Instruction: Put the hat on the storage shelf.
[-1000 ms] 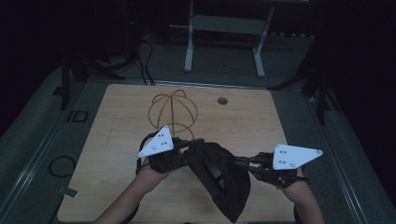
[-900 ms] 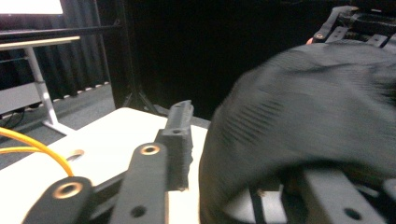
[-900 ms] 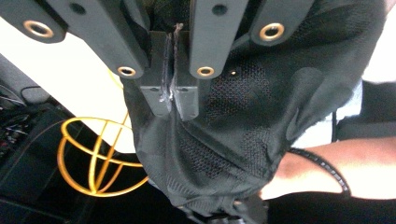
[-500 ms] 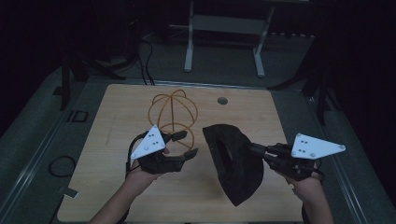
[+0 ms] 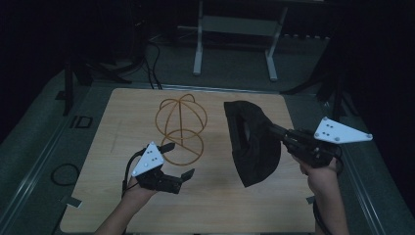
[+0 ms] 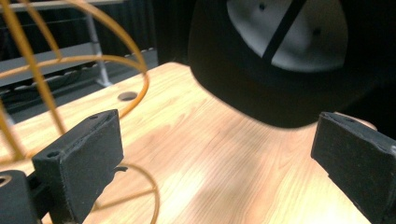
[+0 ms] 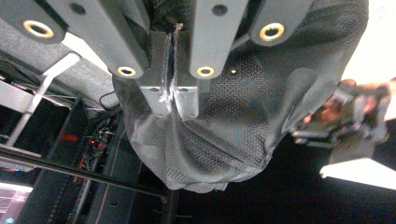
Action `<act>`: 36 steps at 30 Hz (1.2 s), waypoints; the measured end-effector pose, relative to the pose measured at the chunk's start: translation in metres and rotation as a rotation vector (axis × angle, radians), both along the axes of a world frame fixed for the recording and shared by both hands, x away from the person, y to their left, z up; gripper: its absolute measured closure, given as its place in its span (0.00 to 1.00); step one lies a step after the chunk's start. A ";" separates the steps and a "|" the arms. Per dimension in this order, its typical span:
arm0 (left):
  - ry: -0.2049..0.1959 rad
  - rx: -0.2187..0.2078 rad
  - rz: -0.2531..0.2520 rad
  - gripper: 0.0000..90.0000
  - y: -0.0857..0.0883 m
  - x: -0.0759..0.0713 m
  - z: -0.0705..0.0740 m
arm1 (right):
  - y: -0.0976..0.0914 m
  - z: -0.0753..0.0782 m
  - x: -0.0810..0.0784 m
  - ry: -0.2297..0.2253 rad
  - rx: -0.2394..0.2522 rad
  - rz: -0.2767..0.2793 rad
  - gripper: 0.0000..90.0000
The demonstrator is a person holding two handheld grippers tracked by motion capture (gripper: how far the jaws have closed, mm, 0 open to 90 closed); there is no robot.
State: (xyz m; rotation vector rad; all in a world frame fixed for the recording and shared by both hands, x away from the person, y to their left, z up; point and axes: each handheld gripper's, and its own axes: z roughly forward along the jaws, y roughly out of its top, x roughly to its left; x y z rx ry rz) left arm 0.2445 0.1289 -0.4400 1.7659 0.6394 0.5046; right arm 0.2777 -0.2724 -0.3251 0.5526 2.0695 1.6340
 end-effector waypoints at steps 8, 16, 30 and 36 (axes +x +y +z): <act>0.010 0.050 0.044 0.03 0.012 -0.008 -0.028 | 0.010 0.007 0.020 -0.014 0.023 -0.048 0.97; 0.029 0.063 0.106 0.03 0.030 -0.017 -0.055 | 0.031 0.018 0.038 -0.009 0.034 -0.062 0.97; 0.074 0.026 0.206 0.03 0.066 -0.032 -0.080 | 0.099 0.013 0.069 0.017 0.010 -0.036 0.97; 0.075 0.019 0.231 0.03 0.077 -0.035 -0.084 | 0.130 0.004 0.082 0.058 -0.009 -0.025 0.97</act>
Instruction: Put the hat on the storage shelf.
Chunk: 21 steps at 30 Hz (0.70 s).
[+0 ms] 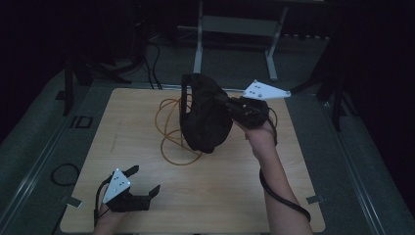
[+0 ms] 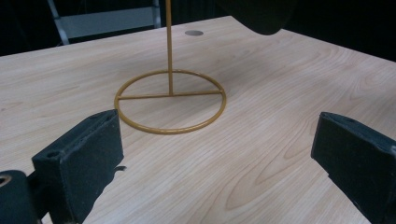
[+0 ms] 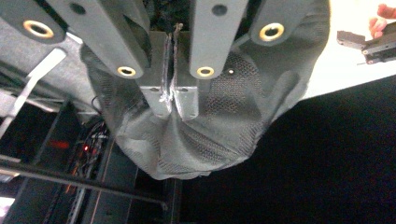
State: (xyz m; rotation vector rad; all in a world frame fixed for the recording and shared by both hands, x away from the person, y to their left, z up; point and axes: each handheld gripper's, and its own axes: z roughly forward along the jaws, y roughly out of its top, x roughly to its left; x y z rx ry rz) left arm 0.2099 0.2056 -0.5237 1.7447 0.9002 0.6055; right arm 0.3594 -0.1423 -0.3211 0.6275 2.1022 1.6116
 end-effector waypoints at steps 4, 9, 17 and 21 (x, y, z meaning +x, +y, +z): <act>0.004 -0.016 0.002 0.03 0.003 0.001 -0.002 | 0.015 -0.005 0.006 0.023 -0.003 0.019 0.97; -0.002 -0.019 -0.005 0.03 0.002 0.000 -0.004 | 0.033 -0.011 0.015 0.051 -0.016 0.034 0.97; -0.003 -0.028 0.003 0.03 0.004 0.001 -0.005 | 0.052 -0.022 0.024 0.082 -0.039 0.042 0.97; -0.001 -0.022 -0.010 0.03 0.002 0.003 -0.006 | 0.062 -0.030 0.029 0.104 -0.059 0.037 0.96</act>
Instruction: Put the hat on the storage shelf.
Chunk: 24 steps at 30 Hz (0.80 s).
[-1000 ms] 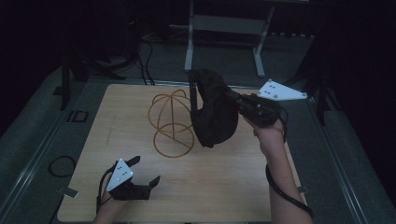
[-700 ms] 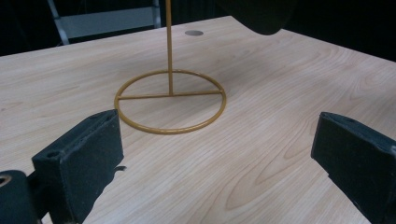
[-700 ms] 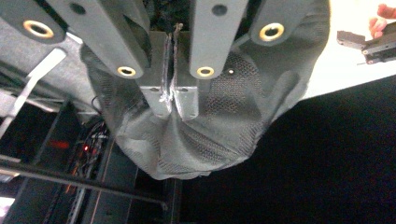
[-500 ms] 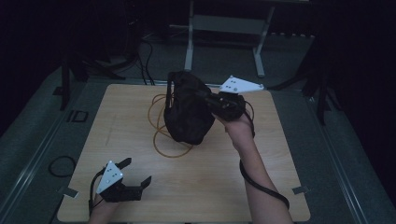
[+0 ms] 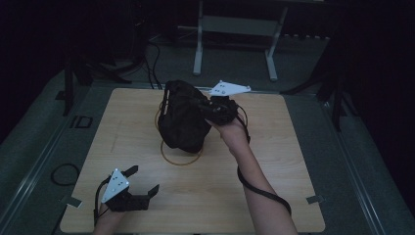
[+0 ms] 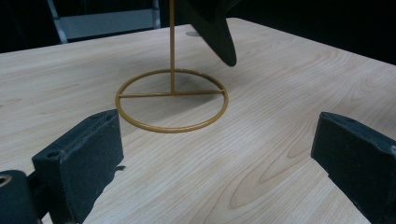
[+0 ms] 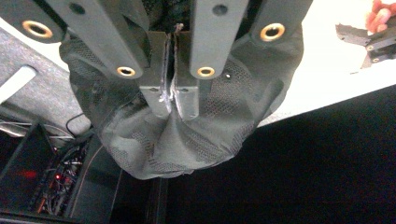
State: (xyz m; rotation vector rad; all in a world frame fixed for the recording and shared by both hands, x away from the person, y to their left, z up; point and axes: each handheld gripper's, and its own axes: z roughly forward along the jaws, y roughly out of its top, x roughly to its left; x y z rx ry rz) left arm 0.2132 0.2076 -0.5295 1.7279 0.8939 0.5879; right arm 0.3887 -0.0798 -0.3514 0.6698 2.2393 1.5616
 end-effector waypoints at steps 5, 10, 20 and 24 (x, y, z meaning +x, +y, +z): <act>-0.011 0.006 0.001 0.03 -0.001 -0.001 0.000 | 0.007 -0.008 0.002 0.004 -0.017 0.004 0.93; -0.013 -0.001 0.001 0.03 0.000 -0.001 0.000 | 0.010 -0.018 0.003 0.005 -0.014 0.002 0.85; -0.012 -0.006 -0.012 0.03 0.000 0.000 -0.001 | 0.016 -0.023 0.001 0.019 -0.039 0.014 0.52; -0.016 -0.016 -0.009 0.03 0.000 -0.001 0.000 | 0.013 -0.020 0.001 0.035 -0.023 0.014 0.38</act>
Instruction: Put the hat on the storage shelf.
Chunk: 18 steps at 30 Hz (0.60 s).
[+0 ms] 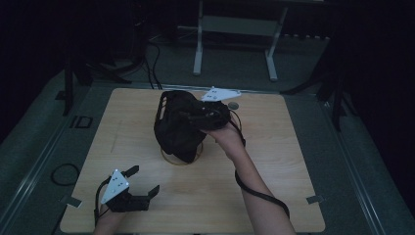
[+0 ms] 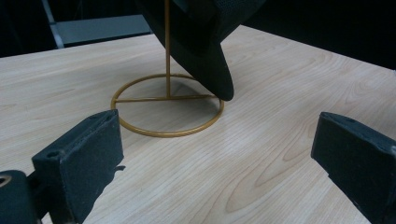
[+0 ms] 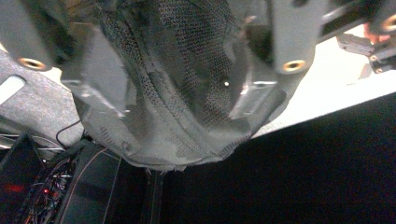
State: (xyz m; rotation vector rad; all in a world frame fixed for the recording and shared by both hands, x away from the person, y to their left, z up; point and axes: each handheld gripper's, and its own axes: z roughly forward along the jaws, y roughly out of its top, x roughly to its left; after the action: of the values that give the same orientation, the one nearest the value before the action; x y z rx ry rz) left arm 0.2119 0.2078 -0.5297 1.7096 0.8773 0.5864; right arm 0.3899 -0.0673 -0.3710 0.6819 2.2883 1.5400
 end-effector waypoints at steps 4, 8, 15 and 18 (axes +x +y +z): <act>0.006 -0.005 -0.001 0.03 0.000 0.000 -0.001 | -0.007 0.002 -0.001 0.013 0.028 0.001 0.30; 0.004 -0.002 0.001 0.03 0.001 0.000 -0.001 | -0.017 0.005 -0.001 0.035 0.052 0.022 0.21; 0.004 -0.003 0.007 0.03 0.001 0.001 -0.002 | -0.029 -0.001 -0.010 0.007 0.010 0.032 0.15; 0.001 -0.007 0.011 0.03 0.001 0.001 -0.001 | -0.034 -0.005 -0.013 -0.013 0.006 0.038 0.15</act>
State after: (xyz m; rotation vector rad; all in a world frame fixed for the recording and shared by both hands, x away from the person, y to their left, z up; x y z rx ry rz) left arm 0.2128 0.2088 -0.5311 1.7004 0.8889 0.5890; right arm 0.3767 -0.1009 -0.3760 0.6312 2.3005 1.5640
